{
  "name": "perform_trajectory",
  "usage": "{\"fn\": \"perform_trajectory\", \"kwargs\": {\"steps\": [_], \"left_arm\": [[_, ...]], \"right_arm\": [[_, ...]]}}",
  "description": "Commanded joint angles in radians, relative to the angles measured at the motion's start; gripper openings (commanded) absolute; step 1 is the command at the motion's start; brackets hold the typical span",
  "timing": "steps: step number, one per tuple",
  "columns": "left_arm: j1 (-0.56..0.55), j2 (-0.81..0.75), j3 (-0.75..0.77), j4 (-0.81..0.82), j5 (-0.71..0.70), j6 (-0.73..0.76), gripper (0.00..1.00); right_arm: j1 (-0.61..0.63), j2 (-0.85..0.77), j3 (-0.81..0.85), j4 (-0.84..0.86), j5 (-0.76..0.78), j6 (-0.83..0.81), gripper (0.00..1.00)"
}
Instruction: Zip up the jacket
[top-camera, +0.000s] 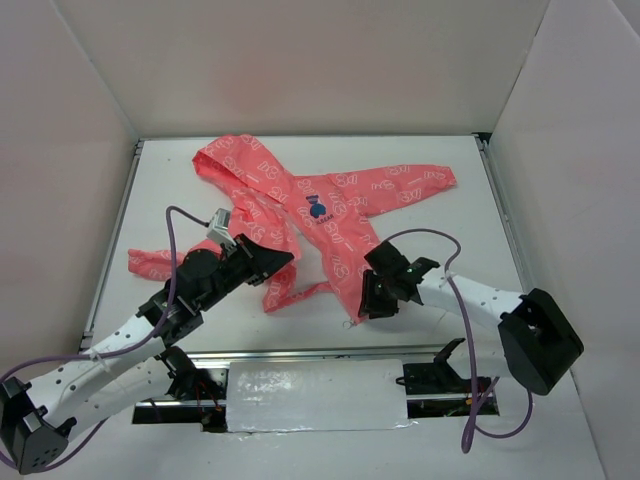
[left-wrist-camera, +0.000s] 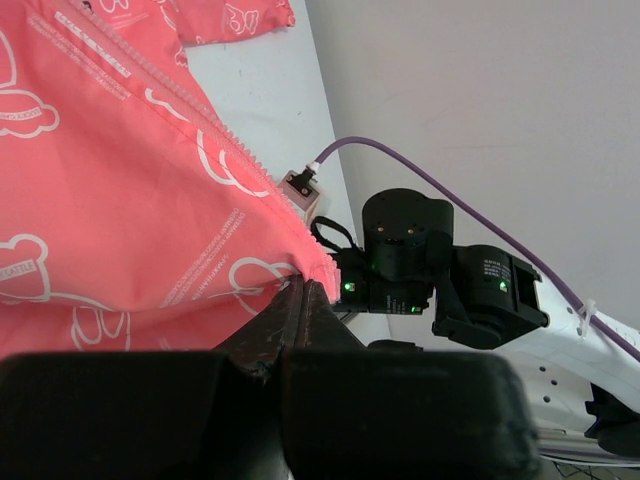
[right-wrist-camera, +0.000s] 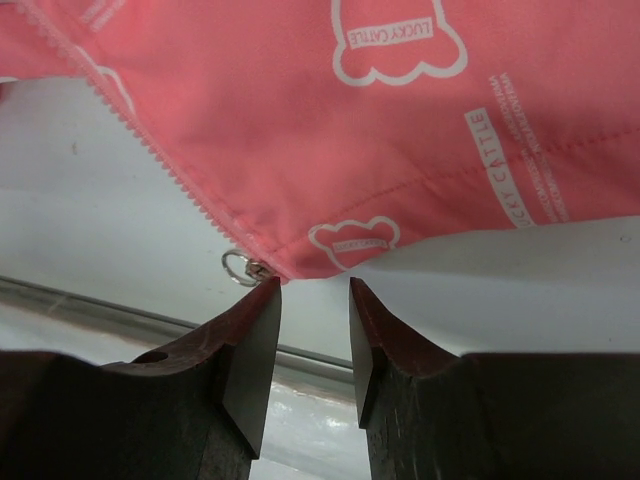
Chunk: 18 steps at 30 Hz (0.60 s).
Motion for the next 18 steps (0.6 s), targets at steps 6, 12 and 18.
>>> {"fn": "perform_trajectory", "kwargs": {"steps": [6,12,18], "left_arm": [[0.000,-0.003,-0.006,0.045,0.009,0.011,0.00],[0.000,-0.012,-0.023,0.051,0.009,0.004,0.00],[0.000,-0.015,-0.023,0.043,0.009,0.004,0.00]], "right_arm": [[0.055,0.077,0.059,0.015,0.081,-0.027,0.41],[0.101,0.096,0.102,-0.019,0.144,-0.025,0.41],[0.107,0.133,0.125,-0.034,0.184,-0.034,0.43]]}}
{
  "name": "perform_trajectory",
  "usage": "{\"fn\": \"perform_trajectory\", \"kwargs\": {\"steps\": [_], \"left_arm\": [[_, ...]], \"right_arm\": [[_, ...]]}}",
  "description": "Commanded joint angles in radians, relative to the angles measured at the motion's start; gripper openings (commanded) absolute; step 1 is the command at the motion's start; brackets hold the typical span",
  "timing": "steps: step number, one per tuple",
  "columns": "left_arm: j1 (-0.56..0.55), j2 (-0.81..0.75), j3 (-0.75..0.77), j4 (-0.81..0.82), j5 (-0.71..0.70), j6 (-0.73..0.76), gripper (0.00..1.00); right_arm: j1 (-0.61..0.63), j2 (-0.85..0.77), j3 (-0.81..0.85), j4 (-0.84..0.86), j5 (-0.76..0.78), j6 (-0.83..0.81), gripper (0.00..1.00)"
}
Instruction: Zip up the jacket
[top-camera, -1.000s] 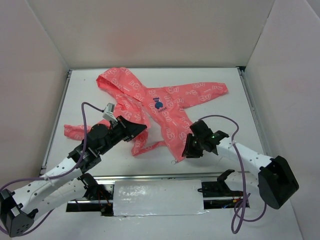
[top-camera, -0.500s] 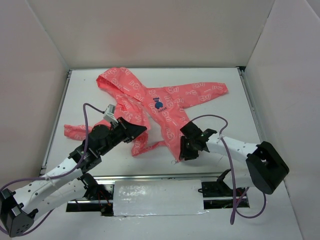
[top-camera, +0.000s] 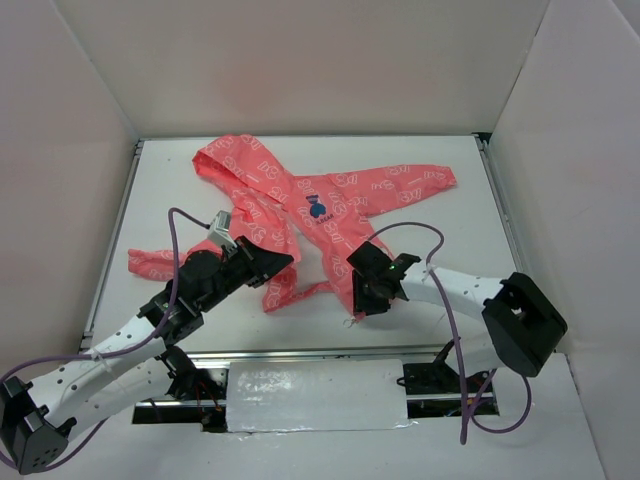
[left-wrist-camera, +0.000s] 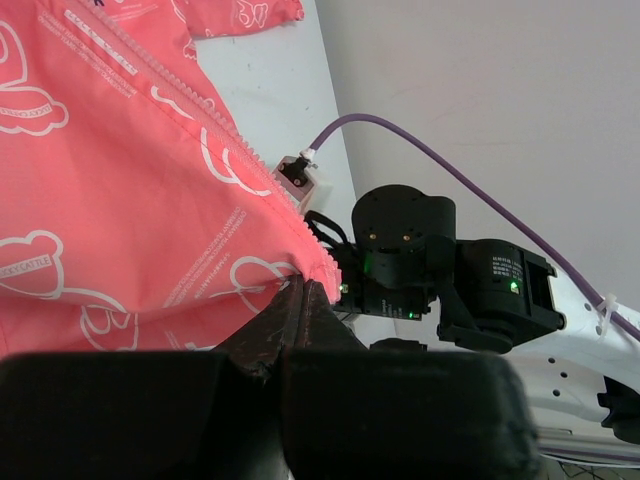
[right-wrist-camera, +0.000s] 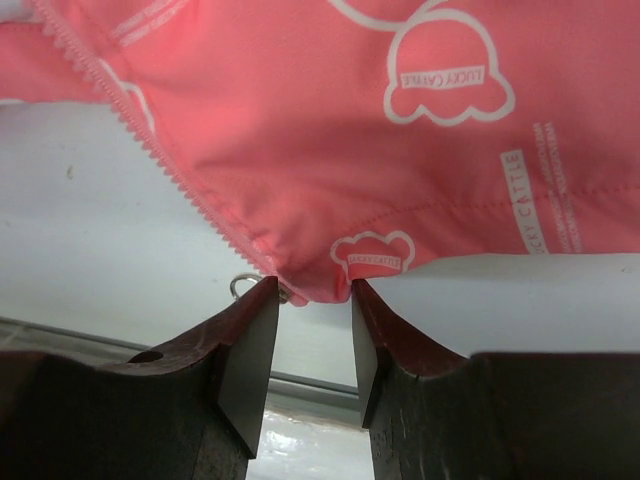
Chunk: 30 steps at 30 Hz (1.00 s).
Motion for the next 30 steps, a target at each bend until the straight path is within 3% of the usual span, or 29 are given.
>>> {"fn": "perform_trajectory", "kwargs": {"steps": [1,8,15,24,27,28,29,30], "left_arm": [[0.000,-0.015,-0.003,0.041,0.009,0.006,0.00],[0.000,-0.015,0.013,0.027,0.005,0.014,0.00],[0.000,-0.013,0.007,0.027,0.004,0.009,0.00],[0.000,-0.022,-0.018,0.024,-0.006,-0.004,0.00],[0.000,-0.030,-0.024,0.019,-0.009,-0.009,0.00],[0.000,-0.031,-0.024,0.019,-0.012,-0.009,0.00],[0.000,-0.033,-0.024,0.016,-0.014,-0.007,0.00],[0.000,-0.035,-0.020,0.012,-0.015,-0.006,0.00]], "right_arm": [[0.008,0.024,0.039,-0.019,0.058,-0.017,0.43],[0.009,0.059,0.001,0.018,0.033,0.002,0.42],[0.041,0.036,-0.036,0.039,-0.005,0.038,0.20],[0.049,-0.014,-0.083,0.159,-0.089,0.134,0.00],[0.052,-0.051,-0.084,0.168,-0.106,0.148,0.01],[0.052,-0.066,-0.083,0.152,-0.109,0.148,0.08],[0.052,-0.097,-0.079,0.133,-0.112,0.145,0.29],[0.054,-0.115,-0.071,0.110,-0.103,0.139,0.39]]}}
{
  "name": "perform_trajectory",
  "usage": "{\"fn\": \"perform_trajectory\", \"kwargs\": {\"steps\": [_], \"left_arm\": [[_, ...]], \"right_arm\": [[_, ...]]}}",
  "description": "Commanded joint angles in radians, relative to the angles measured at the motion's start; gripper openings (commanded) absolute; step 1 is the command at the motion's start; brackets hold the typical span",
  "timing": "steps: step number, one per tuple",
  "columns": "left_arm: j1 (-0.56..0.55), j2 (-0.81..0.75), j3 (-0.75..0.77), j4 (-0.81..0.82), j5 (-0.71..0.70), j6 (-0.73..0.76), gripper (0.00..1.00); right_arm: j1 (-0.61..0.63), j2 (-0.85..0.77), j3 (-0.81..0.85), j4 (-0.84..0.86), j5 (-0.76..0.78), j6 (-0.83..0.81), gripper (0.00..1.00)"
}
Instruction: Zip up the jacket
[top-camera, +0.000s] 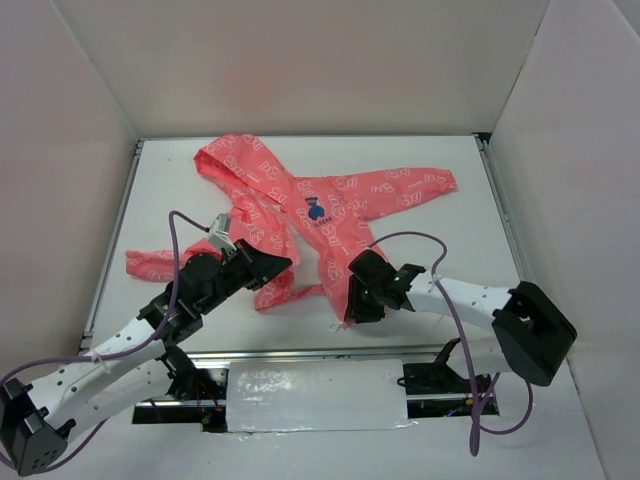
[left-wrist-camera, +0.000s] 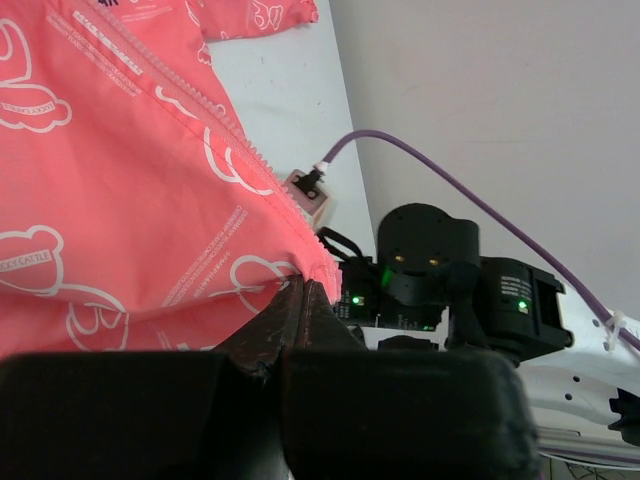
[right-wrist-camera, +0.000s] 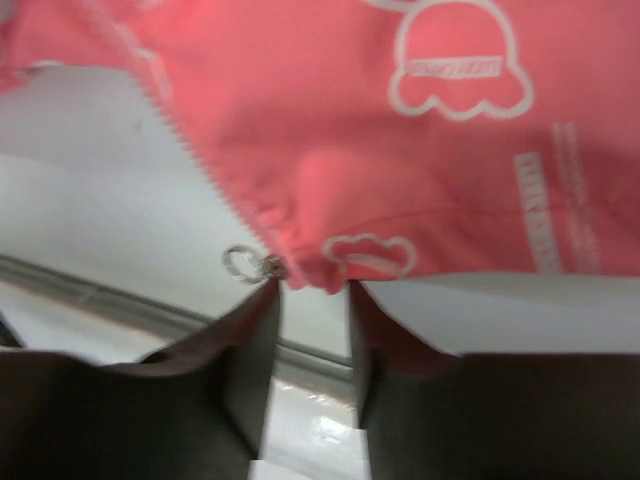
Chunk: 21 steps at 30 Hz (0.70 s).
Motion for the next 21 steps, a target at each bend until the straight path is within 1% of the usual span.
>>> {"fn": "perform_trajectory", "kwargs": {"steps": [1,2,4,6,8,11,14,17,21], "left_arm": [[0.000,-0.018,0.006,0.022,-0.012,-0.002,0.00],[0.000,-0.018,0.008,0.019,-0.012,0.002,0.00],[0.000,-0.016,0.013,0.014,-0.014,0.007,0.00],[0.000,-0.016,0.011,0.014,-0.011,0.008,0.00],[0.000,-0.016,0.011,0.013,-0.011,0.011,0.00],[0.000,-0.021,0.013,0.000,-0.011,0.016,0.00],[0.000,-0.030,0.010,-0.012,-0.012,0.016,0.00],[0.000,-0.035,0.002,-0.009,-0.009,0.013,0.00],[0.000,-0.030,0.002,-0.003,-0.004,0.013,0.00]], "right_arm": [[0.013,-0.093,0.026,-0.053,0.002,-0.004,0.44],[0.012,-0.121,0.036,-0.079,0.036,-0.014,0.49],[0.013,-0.153,0.061,-0.145,0.061,-0.042,0.49],[0.015,-0.162,0.069,-0.155,0.062,-0.077,0.46],[0.015,-0.132,0.078,-0.152,0.061,-0.103,0.41],[0.013,-0.072,0.099,-0.124,0.046,-0.200,0.36],[0.013,-0.032,0.127,-0.106,0.047,-0.267,0.37],[0.012,-0.001,0.139,-0.087,0.056,-0.298,0.38],[0.018,0.033,0.142,-0.078,0.049,-0.295,0.43]]}}
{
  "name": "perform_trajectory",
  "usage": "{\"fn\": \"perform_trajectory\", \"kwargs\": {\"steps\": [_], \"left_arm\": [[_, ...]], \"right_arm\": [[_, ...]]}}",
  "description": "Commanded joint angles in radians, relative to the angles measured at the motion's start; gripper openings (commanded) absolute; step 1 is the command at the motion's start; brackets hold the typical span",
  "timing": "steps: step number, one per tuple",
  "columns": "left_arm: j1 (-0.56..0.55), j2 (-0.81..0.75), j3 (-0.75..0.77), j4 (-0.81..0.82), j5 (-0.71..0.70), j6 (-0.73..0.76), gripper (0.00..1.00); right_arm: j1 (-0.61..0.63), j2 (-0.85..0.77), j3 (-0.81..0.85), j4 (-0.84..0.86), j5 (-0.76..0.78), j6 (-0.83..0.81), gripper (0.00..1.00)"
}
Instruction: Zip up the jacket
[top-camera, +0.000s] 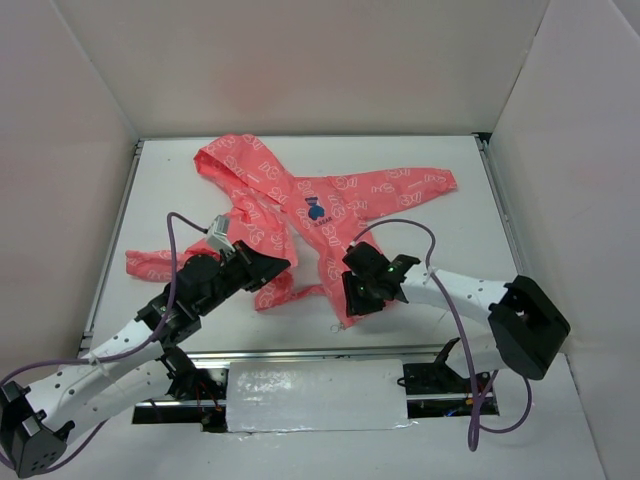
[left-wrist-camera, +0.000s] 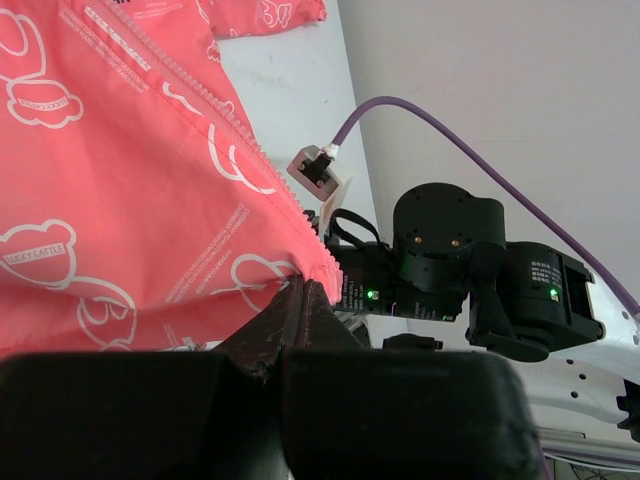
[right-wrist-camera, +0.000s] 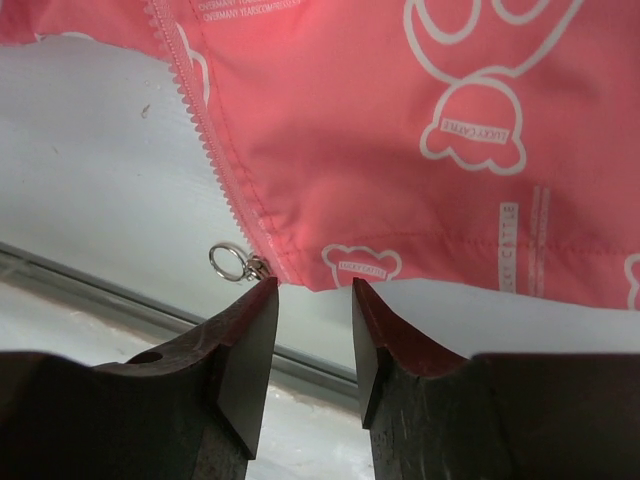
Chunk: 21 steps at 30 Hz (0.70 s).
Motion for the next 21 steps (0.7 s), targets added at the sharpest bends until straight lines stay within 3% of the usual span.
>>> {"fn": "perform_trajectory", "kwargs": {"steps": [1,14,21], "left_arm": [[0.000,-0.009,0.004,0.034,0.002,0.011,0.00],[0.000,-0.032,-0.010,0.026,-0.006,0.001,0.00],[0.000,-0.042,-0.009,0.018,-0.011,0.001,0.00]], "right_arm": [[0.013,0.014,0.034,0.025,0.017,-0.035,0.44],[0.073,0.115,0.027,0.035,0.083,0.039,0.42],[0.079,0.161,0.017,0.047,0.118,0.074,0.30]]}}
